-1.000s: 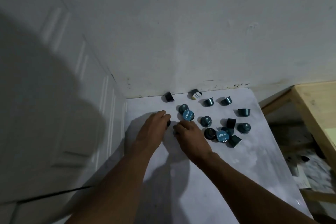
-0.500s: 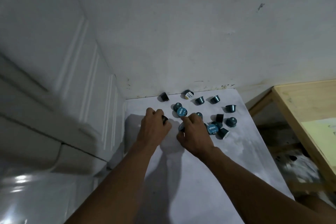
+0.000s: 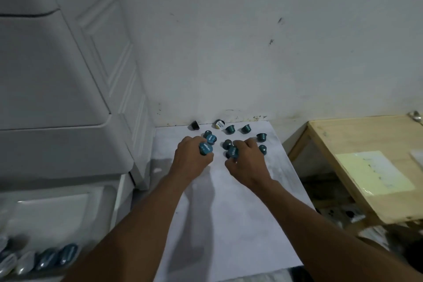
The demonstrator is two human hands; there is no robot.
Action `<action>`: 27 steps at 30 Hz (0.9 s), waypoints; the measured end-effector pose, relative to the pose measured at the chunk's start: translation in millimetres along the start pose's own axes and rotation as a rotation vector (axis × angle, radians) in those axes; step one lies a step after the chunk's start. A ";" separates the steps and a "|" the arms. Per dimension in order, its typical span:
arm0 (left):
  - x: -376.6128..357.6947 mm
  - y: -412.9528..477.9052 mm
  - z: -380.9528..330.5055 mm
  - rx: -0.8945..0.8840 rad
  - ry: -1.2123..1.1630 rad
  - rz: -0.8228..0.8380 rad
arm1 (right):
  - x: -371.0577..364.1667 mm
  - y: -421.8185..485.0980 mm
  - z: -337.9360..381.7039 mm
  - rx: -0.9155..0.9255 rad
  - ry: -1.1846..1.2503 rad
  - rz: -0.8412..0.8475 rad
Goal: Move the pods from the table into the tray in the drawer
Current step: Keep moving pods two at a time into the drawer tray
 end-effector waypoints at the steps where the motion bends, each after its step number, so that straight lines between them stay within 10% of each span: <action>1: 1.7 -11.5 -3.8 -0.014 -0.018 -0.009 | 5.9 -12.0 0.0 0.008 0.015 -0.007; 27: 162.8 -243.0 150.4 0.084 -0.178 -0.259 | -82.7 -185.2 194.4 0.373 0.191 0.122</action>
Point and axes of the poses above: each hand's wrist, its own y-axis towards the middle knuckle, its own x-axis out of the back of the hand, z = x × y, the point moved 5 cm from there along y, towards the middle knuckle, and after that the axes turned 15 degrees about y, right-handed, at the moved point
